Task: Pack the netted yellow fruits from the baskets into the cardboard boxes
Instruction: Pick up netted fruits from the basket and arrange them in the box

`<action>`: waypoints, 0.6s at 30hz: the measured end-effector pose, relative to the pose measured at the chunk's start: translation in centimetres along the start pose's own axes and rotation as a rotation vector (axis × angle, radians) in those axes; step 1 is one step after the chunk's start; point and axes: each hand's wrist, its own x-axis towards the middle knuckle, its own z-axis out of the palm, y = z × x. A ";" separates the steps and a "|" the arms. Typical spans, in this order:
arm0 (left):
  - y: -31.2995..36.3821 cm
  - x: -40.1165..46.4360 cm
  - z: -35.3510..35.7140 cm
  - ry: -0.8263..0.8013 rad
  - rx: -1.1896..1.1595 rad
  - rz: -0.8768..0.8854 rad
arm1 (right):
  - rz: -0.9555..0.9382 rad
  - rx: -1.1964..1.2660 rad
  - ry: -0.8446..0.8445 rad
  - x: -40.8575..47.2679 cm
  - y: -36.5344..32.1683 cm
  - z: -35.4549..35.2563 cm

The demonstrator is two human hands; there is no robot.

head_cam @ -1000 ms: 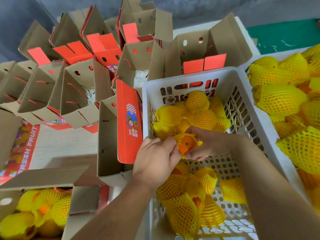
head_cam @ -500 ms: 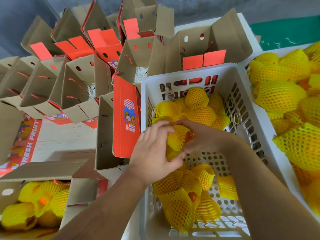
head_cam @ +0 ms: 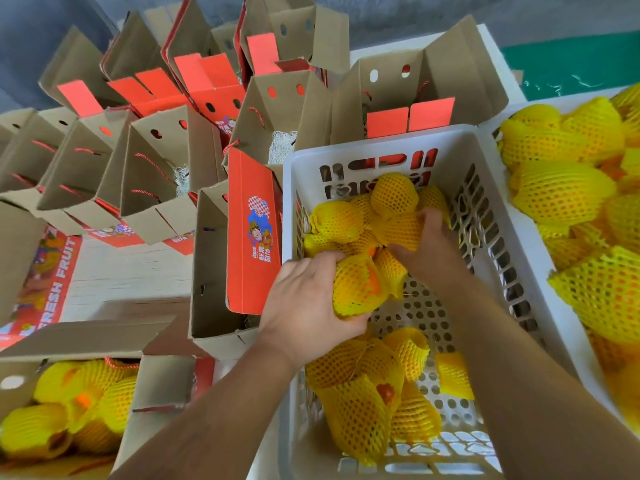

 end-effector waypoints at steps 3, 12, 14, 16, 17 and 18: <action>0.2 -0.1 0.1 0.015 0.042 -0.005 | 0.004 0.037 0.087 0.3 0.8 0.9; 0.1 0.5 0.3 0.061 0.030 0.040 | 0.024 -0.070 -0.110 0.6 -0.3 -1.7; 0.1 0.5 0.3 0.059 0.019 0.033 | -0.016 0.033 -0.123 -1.2 -1.2 -3.3; 0.1 0.3 0.1 0.079 -0.036 0.027 | -0.055 0.143 -0.120 -4.4 -2.5 -4.4; 0.2 0.1 -0.1 0.092 -0.091 0.029 | -0.059 0.199 -0.112 -6.5 -3.2 -4.8; 0.2 -0.4 -0.4 0.098 -0.187 0.023 | -0.058 0.255 -0.090 -8.9 -3.9 -4.9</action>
